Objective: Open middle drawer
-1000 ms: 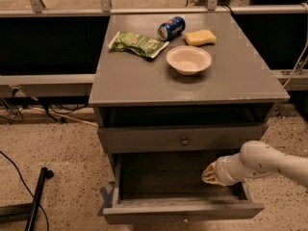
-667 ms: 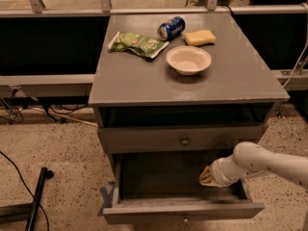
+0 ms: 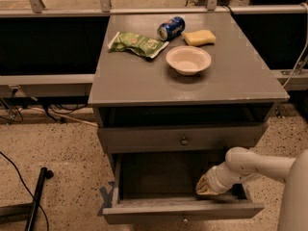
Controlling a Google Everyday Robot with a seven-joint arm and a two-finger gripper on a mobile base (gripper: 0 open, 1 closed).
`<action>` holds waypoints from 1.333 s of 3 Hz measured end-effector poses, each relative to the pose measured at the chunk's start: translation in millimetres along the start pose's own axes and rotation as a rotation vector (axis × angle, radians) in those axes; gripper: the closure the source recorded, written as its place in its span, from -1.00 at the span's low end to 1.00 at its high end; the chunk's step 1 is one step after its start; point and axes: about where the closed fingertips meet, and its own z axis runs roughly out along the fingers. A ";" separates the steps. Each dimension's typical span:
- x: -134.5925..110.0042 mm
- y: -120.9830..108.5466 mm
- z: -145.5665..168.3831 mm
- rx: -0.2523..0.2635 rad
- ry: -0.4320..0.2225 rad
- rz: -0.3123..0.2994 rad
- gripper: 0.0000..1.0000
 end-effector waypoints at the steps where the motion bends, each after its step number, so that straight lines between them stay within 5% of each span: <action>1: 7.9 13.9 19.7 -0.069 -0.015 -0.001 1.00; 4: 16.1 75.2 0.1 -0.243 -0.080 -0.042 1.00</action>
Offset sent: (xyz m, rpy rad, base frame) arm -0.0440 -0.0119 -0.0240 0.0521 0.1678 0.1410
